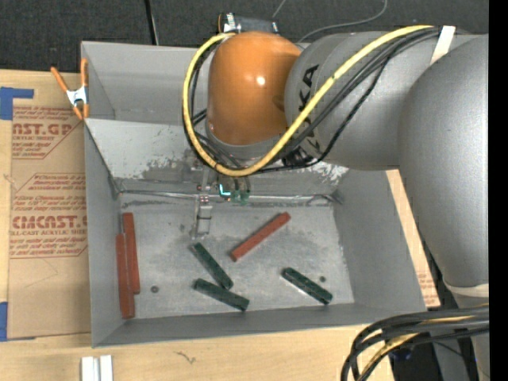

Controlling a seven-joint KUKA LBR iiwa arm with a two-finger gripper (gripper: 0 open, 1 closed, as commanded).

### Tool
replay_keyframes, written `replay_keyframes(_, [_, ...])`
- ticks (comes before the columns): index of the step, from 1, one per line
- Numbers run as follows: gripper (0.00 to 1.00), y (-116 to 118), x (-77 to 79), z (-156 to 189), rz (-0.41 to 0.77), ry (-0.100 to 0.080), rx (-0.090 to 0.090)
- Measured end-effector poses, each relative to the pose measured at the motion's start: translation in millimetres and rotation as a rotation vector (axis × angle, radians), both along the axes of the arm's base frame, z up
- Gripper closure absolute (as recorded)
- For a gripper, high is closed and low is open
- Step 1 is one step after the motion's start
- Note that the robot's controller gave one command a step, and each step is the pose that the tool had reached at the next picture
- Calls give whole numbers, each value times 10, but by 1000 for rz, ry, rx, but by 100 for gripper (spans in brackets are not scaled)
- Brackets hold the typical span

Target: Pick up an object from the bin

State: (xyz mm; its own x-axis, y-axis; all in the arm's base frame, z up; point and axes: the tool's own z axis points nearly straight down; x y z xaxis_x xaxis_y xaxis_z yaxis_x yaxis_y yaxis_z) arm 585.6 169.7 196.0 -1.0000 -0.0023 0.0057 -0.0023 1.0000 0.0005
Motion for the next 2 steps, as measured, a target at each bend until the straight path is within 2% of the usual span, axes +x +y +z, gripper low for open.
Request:
replay_keyframes(1, [0,-430,-286,-1123,471,-3,1])
replay_keyframes(2, [0,-271,-606,-1172,276,-5,2])
